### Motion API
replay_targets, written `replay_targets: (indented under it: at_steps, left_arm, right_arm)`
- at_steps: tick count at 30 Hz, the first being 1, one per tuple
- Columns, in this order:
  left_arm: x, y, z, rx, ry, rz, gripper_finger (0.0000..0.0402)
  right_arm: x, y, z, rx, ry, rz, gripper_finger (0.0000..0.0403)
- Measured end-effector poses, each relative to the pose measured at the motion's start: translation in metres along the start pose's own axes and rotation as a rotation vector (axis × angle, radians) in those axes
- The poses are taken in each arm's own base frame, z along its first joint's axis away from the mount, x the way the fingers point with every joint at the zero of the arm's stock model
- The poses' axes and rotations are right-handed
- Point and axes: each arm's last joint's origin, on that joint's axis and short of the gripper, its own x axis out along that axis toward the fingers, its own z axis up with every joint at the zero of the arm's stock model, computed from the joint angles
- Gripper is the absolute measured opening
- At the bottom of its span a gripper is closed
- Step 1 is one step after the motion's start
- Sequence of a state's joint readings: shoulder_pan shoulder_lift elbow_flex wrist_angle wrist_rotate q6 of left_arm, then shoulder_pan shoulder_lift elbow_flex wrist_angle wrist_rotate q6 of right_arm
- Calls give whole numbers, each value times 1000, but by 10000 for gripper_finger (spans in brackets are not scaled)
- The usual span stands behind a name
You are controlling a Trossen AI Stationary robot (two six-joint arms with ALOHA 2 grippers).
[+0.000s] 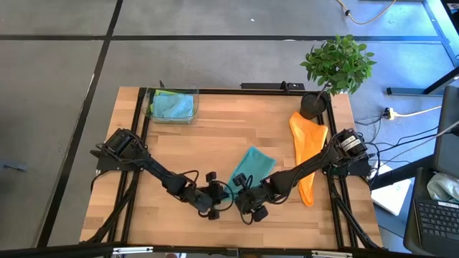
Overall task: Fold microfiber towels
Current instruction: Fold the blue microfiber cloth
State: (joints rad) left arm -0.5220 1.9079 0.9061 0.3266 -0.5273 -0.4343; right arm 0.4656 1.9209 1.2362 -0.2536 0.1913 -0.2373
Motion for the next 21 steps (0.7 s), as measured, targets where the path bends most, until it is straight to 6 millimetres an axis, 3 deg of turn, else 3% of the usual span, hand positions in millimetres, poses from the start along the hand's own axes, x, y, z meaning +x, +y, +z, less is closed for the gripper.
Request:
replay_targets:
  at_steps: [8,18,21]
  left_arm:
    - [-1,-2,0,21,7,-22,1]
    - [-16,-36,13,238,36,-113,0]
    - [-20,-43,15,269,66,-108,0]
  right_arm:
    - [-13,-3,-2,64,115,-4,49]
    - [-43,3,2,172,324,147,109]
    - [-46,5,-5,178,411,88,110]
